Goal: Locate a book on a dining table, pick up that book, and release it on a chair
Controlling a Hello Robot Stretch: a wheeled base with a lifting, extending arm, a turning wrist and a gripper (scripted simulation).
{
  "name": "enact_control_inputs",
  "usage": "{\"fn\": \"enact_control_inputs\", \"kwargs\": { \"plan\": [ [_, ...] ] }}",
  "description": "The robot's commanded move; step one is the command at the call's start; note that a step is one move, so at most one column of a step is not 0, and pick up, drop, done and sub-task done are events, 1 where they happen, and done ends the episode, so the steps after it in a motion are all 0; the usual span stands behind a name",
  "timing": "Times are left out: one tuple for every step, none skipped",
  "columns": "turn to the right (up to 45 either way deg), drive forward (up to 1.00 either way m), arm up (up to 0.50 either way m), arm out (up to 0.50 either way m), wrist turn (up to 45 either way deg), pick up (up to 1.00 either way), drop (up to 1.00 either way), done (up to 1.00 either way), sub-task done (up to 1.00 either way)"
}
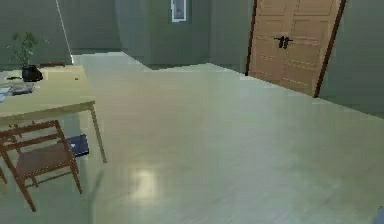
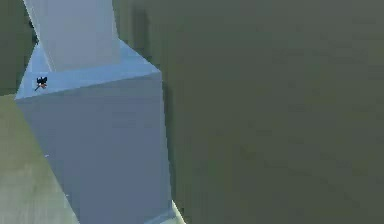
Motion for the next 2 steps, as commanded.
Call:
{"fn": "enact_control_inputs", "kwargs": {
  "plan": [
    [-30.0, 0.00, 0.00, 0.00, 0.0, 0.00, 0.00, 0.00, 0.00],
    [0.0, 0.20, 0.00, 0.00, 0.0, 0.00, 0.00, 0.00, 0.00]
  ]
}}
